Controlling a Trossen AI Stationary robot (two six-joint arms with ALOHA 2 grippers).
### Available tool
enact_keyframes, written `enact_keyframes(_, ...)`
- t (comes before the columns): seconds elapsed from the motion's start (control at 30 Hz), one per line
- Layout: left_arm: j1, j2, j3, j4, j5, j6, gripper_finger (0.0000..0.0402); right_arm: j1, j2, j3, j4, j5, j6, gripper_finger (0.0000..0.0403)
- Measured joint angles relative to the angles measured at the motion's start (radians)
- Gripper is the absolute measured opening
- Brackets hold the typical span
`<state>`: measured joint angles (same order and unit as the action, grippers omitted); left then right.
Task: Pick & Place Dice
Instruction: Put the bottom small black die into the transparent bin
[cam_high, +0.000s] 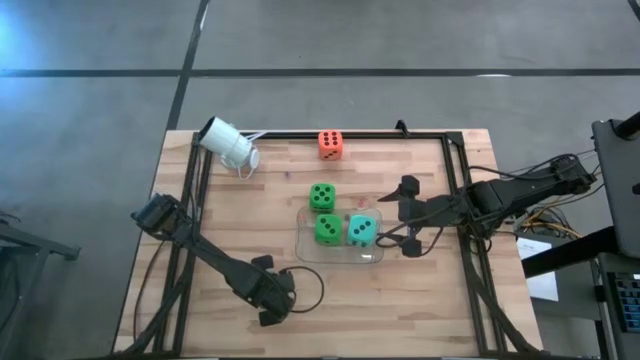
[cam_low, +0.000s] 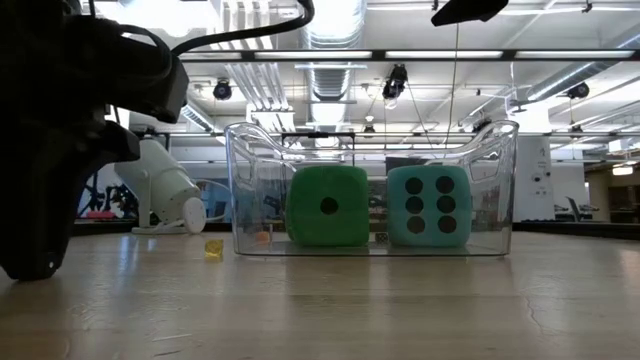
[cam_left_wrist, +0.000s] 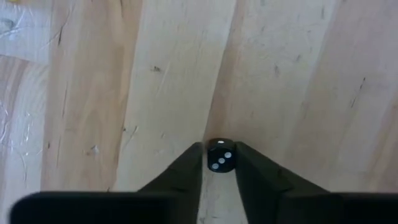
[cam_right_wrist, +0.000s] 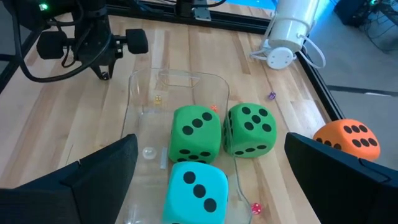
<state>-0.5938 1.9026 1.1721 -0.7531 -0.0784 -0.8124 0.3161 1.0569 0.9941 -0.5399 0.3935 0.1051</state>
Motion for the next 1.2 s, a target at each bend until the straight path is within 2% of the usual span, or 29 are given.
enact_keyframes(0.17,0.0,0.0,0.0,0.002,0.0,0.0,0.005,0.0,0.0,0.0,0.0,0.0,0.0,0.04)
enact_keyframes(0.5,0.0,-0.028,0.026,-0.026,-0.022,0.004,0.0051,0.0,0.0,0.0,0.0,0.0,-0.012,0.04)
enact_keyframes(0.8,0.042,-0.069,0.179,-0.193,-0.156,0.059,0.005,0.0,0.0,0.0,0.0,0.0,-0.015,0.04)
enact_keyframes(1.0,0.11,-0.072,0.279,-0.23,-0.26,0.147,0.0052,0.0,0.0,0.0,0.0,0.0,-0.019,0.04)
enact_keyframes(1.2,0.197,-0.072,0.333,-0.233,-0.283,0.232,0.0052,0.0,0.0,0.0,0.0,0.0,-0.02,0.04)
